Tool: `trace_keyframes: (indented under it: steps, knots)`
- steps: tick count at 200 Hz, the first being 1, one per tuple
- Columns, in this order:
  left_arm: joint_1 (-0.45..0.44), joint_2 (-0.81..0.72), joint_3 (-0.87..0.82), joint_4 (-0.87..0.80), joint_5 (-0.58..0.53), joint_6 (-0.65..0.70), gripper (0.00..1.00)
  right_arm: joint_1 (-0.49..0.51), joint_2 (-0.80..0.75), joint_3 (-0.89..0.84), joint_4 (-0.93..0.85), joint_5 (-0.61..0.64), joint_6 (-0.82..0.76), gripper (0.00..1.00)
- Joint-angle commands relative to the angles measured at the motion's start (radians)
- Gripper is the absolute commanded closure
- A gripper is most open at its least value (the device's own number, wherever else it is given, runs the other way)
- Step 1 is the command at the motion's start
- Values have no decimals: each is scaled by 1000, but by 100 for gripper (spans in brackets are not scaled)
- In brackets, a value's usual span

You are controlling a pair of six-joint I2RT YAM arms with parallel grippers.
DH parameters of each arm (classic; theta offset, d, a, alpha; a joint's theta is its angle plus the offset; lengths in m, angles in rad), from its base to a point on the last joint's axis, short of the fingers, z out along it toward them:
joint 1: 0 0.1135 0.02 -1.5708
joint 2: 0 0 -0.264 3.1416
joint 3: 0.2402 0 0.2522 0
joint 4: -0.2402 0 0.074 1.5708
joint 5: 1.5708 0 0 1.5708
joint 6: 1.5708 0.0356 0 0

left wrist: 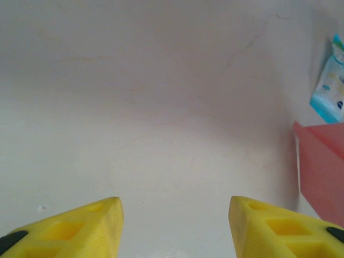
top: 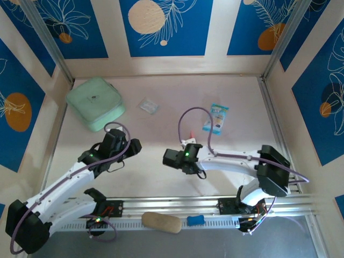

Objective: Fold a paper plane with a square sheet of paper (pick it up from the middle)
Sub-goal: Turn over the paper at the bottom-center of the table.

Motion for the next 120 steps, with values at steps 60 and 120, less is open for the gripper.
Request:
trace_keyframes:
  steps: [60,120]
  knots:
    - [29,-71,-34,-93,-82,-53,45,28,97,23,277,-245,-199,87]
    - [31,-40,-48,-34,-12,-42,44,-25,-35,-60,469,-424,-180,59]
